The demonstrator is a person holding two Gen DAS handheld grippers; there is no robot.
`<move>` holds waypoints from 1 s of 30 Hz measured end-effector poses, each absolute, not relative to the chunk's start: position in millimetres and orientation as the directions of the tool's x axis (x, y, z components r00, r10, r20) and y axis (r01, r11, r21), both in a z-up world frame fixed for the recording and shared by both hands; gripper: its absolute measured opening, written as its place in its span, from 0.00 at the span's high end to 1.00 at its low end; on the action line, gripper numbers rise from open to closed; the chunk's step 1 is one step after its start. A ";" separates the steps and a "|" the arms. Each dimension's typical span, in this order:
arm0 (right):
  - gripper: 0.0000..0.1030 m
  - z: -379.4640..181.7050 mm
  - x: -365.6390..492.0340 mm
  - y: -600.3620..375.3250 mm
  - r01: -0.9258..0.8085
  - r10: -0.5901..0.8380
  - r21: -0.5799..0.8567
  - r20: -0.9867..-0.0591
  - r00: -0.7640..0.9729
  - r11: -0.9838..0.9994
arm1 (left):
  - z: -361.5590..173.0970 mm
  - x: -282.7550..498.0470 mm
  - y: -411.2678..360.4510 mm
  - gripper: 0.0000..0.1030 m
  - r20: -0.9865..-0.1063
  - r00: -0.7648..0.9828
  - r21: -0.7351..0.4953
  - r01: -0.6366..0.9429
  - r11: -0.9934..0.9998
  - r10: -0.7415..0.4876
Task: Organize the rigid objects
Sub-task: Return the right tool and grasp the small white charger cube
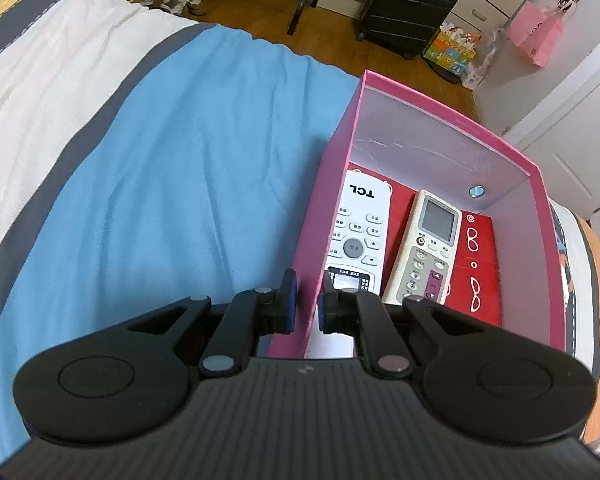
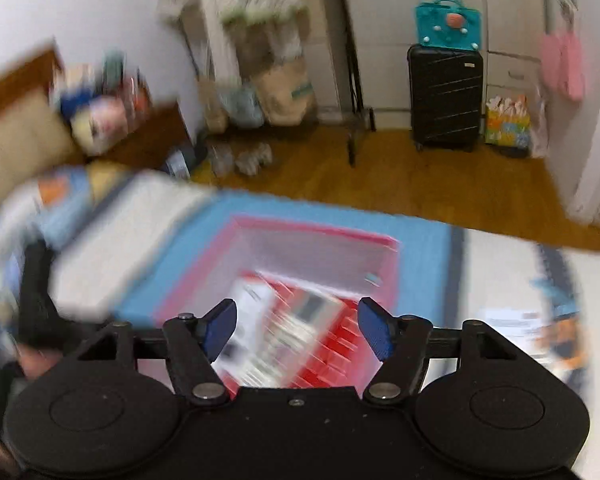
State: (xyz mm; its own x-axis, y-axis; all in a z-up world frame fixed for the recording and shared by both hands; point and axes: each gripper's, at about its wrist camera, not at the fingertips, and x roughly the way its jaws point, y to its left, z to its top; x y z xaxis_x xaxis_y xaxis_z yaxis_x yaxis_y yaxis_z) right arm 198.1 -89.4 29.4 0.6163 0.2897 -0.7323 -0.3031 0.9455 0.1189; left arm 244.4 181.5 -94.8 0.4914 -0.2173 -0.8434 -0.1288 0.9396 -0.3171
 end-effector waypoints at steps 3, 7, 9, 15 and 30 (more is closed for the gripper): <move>0.30 14.6 199.3 -124.2 -0.270 0.288 0.155 -0.769 0.571 0.950 | -92.6 244.1 180.7 0.91 -0.842 0.496 -0.314 -0.131 0.940 -0.212; 0.30 -18.6 192.0 -170.5 -0.154 0.292 0.247 -0.799 0.526 0.957 | -95.9 245.7 180.0 0.91 -0.850 0.485 -0.306 -0.139 0.942 -0.204; 0.30 -40.5 186.8 -186.7 -0.111 0.271 0.250 -0.819 0.506 0.962 | -96.2 245.8 176.4 0.91 -0.858 0.478 -0.283 -0.133 0.950 -0.189; 0.31 -72.5 155.8 -201.0 -0.123 0.186 0.142 -0.825 0.533 0.982 | -96.1 249.4 174.0 0.91 -0.864 0.474 -0.262 -0.130 0.956 -0.172; 0.46 -95.4 153.0 -179.8 -0.239 0.073 -0.053 -0.868 0.491 0.970 | -100.0 250.2 178.5 0.91 -0.860 0.474 -0.283 -0.137 0.949 -0.188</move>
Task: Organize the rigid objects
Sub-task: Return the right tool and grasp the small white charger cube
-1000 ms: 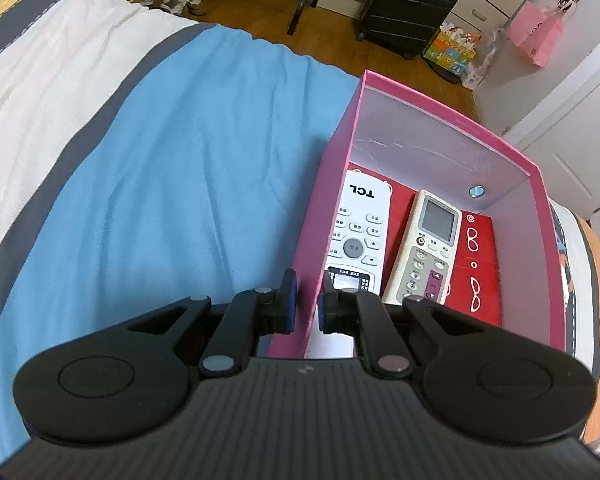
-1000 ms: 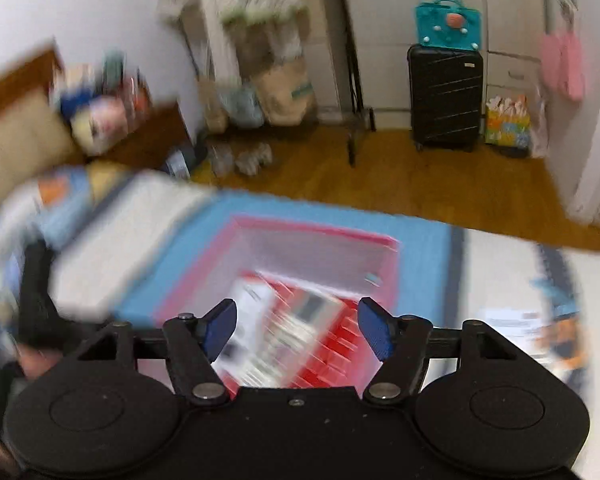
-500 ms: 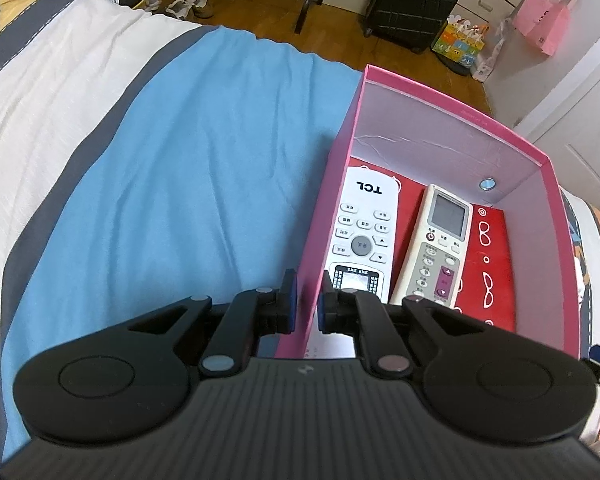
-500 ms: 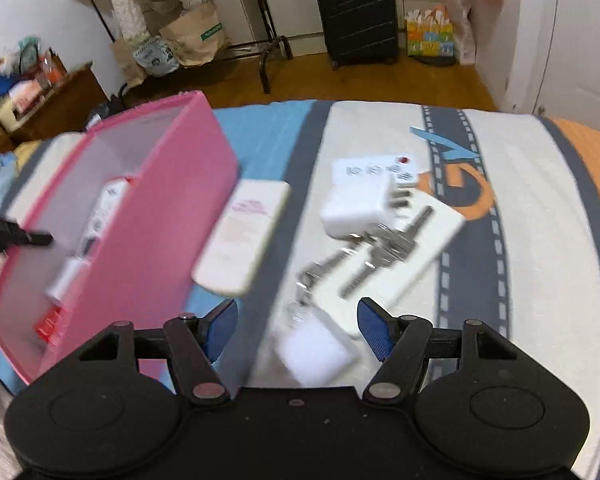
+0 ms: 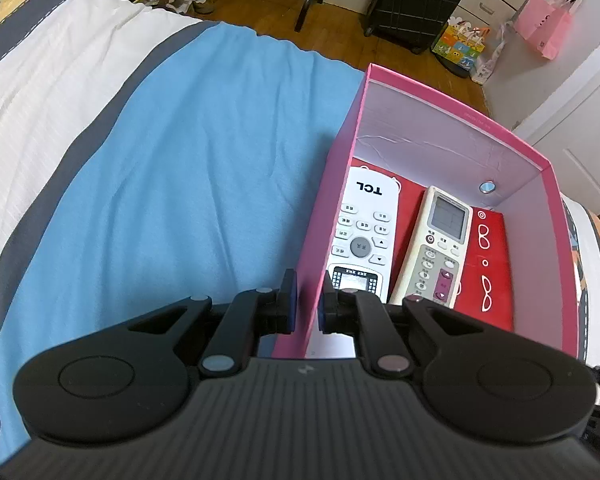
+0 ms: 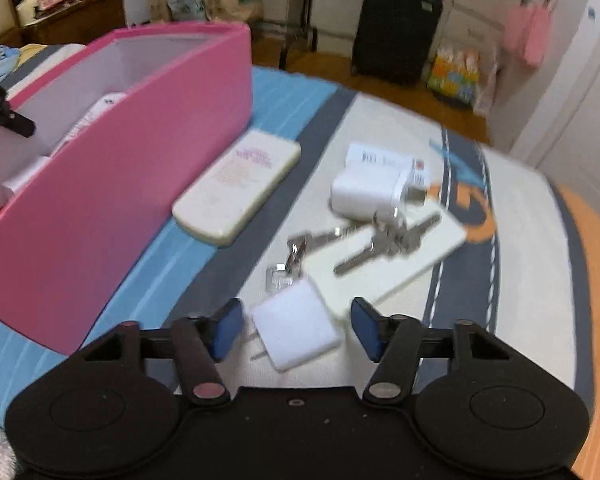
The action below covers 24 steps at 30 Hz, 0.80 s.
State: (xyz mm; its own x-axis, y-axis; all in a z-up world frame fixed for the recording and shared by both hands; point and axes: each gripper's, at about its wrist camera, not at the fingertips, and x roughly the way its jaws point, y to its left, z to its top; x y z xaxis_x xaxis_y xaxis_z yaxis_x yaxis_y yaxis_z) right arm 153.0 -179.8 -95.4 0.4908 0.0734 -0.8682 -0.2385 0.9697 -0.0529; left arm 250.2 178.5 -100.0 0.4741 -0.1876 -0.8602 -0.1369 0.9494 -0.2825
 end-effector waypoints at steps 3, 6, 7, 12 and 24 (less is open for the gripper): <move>0.61 -90.8 157.5 -201.1 -0.130 0.165 0.116 -0.867 0.471 0.985 | -98.5 250.0 177.3 0.93 -0.859 0.479 -0.274 -0.128 0.953 -0.182; 0.69 -94.8 162.0 -222.6 -0.035 0.271 0.286 -0.856 0.441 0.958 | -97.2 249.5 177.1 0.93 -0.858 0.481 -0.272 -0.125 0.954 -0.181; 0.69 -98.4 163.0 -225.5 -0.022 0.288 0.309 -0.858 0.425 0.951 | -97.2 249.8 177.4 0.93 -0.858 0.479 -0.275 -0.128 0.953 -0.183; 0.61 -102.1 158.5 -211.8 -0.068 0.273 0.269 -0.875 0.399 0.961 | -97.5 250.6 177.8 0.93 -0.859 0.478 -0.274 -0.128 0.953 -0.182; 0.50 -114.6 157.7 -178.6 -0.176 0.161 0.088 -0.874 0.458 0.980 | -99.5 252.1 178.9 0.92 -0.860 0.474 -0.283 -0.129 0.950 -0.192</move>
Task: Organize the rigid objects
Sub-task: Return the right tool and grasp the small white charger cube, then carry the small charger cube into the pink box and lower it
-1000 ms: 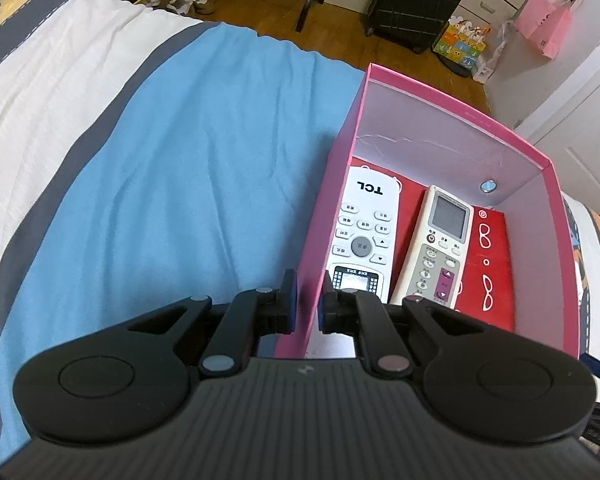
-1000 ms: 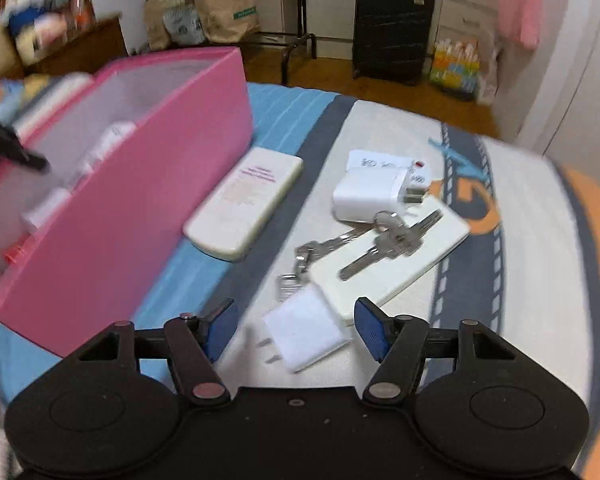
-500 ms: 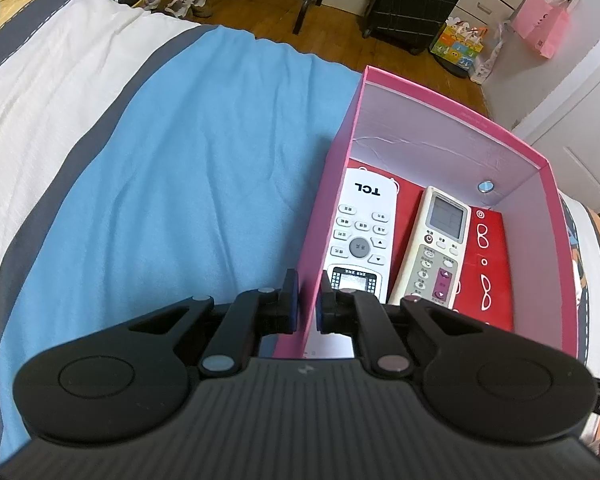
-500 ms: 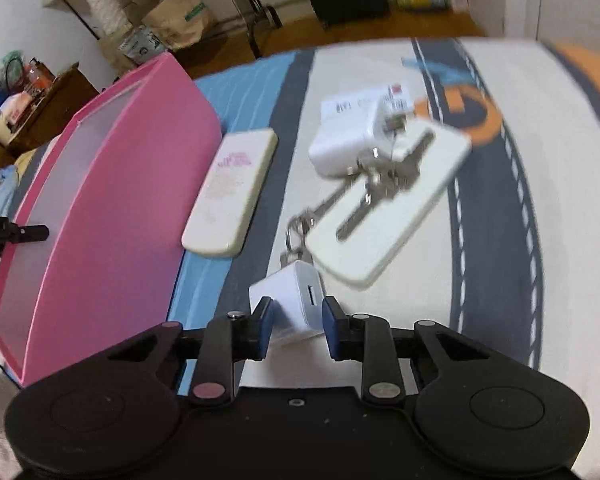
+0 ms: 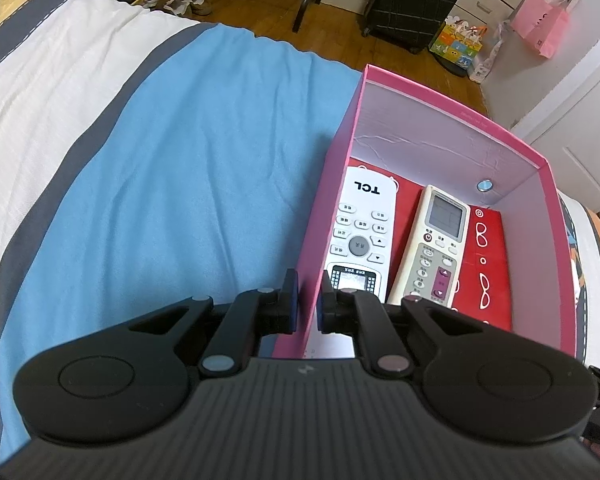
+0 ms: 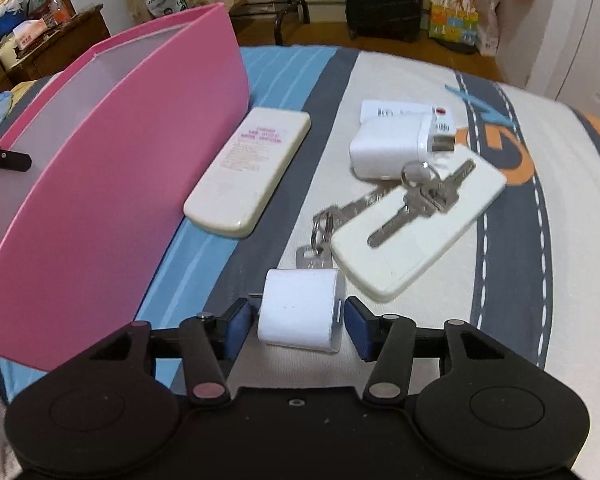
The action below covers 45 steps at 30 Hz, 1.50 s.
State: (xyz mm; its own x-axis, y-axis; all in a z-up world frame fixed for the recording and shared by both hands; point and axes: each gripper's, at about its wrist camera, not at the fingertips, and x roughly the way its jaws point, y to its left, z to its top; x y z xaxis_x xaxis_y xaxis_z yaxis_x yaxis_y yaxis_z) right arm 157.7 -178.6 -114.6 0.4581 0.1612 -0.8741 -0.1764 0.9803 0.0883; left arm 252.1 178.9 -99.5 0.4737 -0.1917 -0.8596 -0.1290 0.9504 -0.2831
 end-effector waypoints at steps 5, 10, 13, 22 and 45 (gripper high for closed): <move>0.50 -110.4 153.9 -184.3 -0.127 0.195 0.155 -0.879 0.435 0.980 | -100.0 251.6 179.6 0.92 -0.860 0.473 -0.285 -0.131 0.949 -0.193; 0.50 -107.8 150.6 -180.8 -0.128 0.209 0.170 -0.873 0.441 0.977 | -99.6 250.5 179.5 0.92 -0.861 0.472 -0.282 -0.132 0.950 -0.190; 0.50 -104.1 148.0 -182.4 -0.116 0.202 0.168 -0.870 0.450 0.979 | -98.7 250.1 174.2 0.92 -0.864 0.477 -0.244 -0.115 0.963 -0.162; 0.50 -89.1 138.2 -195.4 -0.065 0.231 0.229 -0.835 0.499 0.971 | -98.1 248.9 173.4 0.92 -0.865 0.477 -0.236 -0.112 0.965 -0.156; 0.50 -1.6 122.6 -78.4 -0.390 0.532 0.371 -0.683 0.500 0.843 | -96.4 247.1 175.4 0.93 -0.864 0.476 -0.244 -0.109 0.963 -0.165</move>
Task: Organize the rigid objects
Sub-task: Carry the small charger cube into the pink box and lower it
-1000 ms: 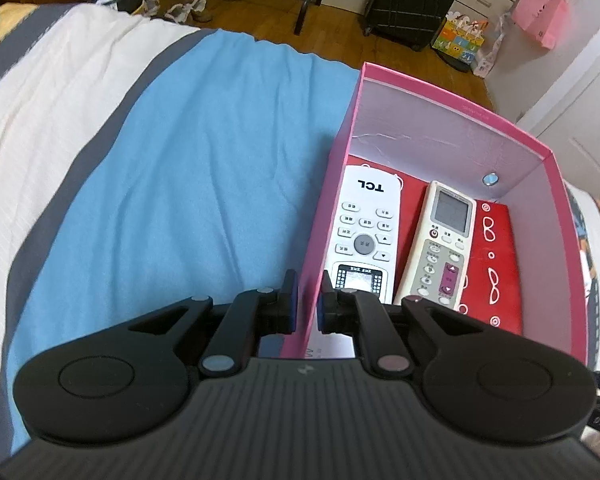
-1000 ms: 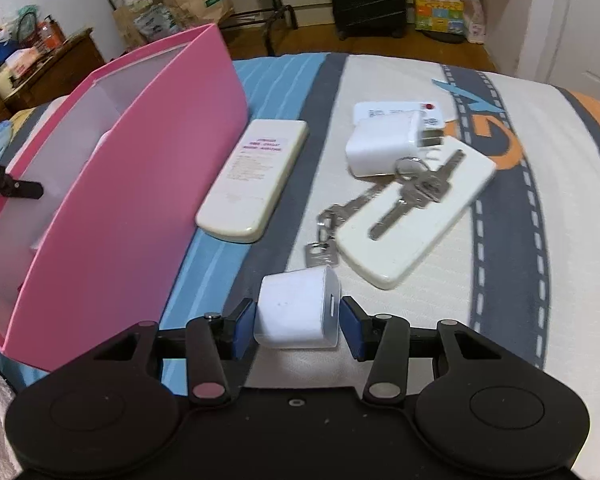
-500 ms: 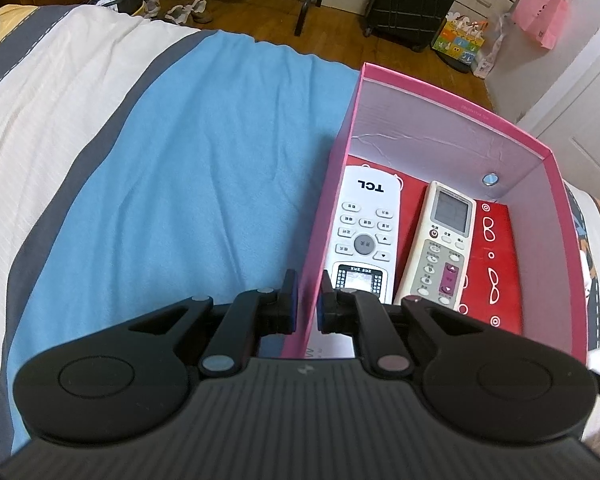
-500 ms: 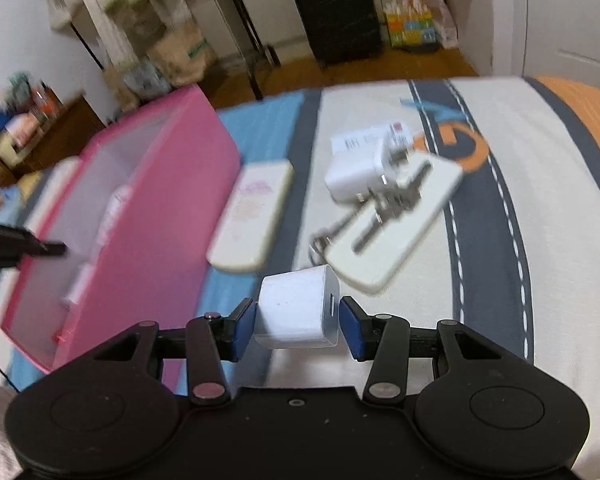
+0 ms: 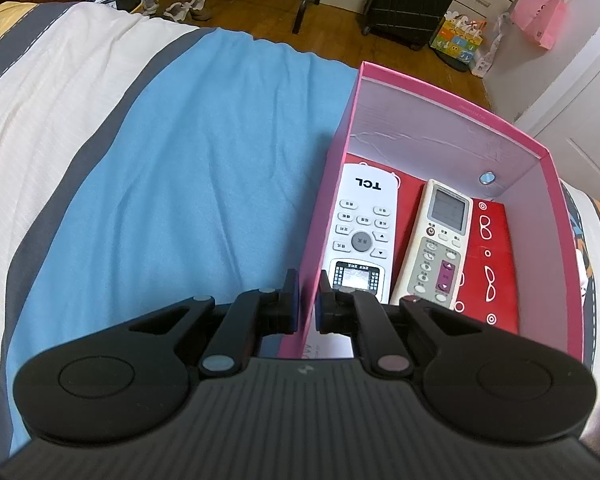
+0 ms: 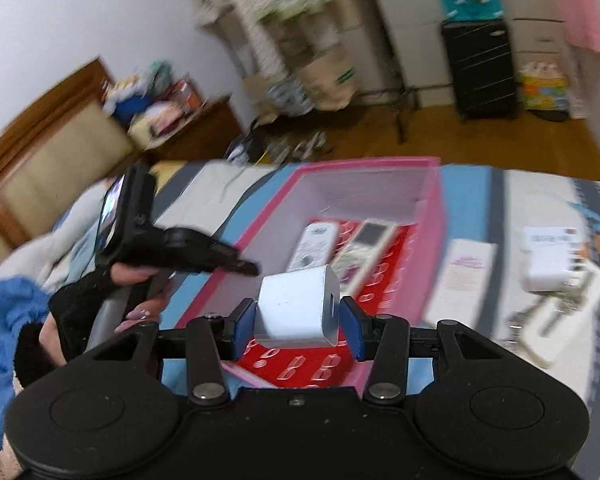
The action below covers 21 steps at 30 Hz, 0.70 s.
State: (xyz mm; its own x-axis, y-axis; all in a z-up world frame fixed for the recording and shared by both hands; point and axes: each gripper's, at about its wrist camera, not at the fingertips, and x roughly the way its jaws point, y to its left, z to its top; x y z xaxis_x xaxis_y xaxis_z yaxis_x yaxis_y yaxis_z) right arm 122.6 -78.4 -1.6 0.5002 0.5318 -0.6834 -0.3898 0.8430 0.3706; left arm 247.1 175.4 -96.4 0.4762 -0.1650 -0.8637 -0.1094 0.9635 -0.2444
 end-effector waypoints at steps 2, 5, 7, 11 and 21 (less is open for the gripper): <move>0.50 -16.4 135.8 -53.6 -0.400 0.519 0.357 -0.731 0.443 0.844 | -97.0 247.3 176.0 0.93 -0.862 0.476 -0.253 -0.111 0.961 -0.172; 0.50 -38.9 158.2 -24.3 -0.388 0.508 0.368 -0.781 0.364 0.845 | -98.5 249.1 177.4 0.93 -0.861 0.476 -0.264 -0.112 0.958 -0.181; 0.50 -49.9 172.5 -10.6 -0.371 0.473 0.347 -0.815 0.335 0.861 | -100.4 250.3 177.9 0.93 -0.861 0.474 -0.268 -0.114 0.957 -0.185; 0.50 -73.3 193.9 14.1 -0.396 0.379 0.246 -0.874 0.303 0.885 | -100.2 249.2 176.7 0.93 -0.859 0.476 -0.264 -0.102 0.959 -0.186; 0.46 -77.5 206.0 3.4 -0.353 0.389 0.281 -0.876 0.284 0.892 | -100.8 249.7 178.5 0.93 -0.858 0.477 -0.268 -0.099 0.958 -0.191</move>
State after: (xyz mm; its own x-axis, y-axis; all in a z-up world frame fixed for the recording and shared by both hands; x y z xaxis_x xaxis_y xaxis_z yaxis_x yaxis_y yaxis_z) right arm 206.0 3.4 -77.5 0.2842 0.3888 -0.8764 -0.3532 0.8923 0.2813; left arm 249.7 178.5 -100.8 0.4769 -0.1907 -0.8580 -0.0991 0.9583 -0.2681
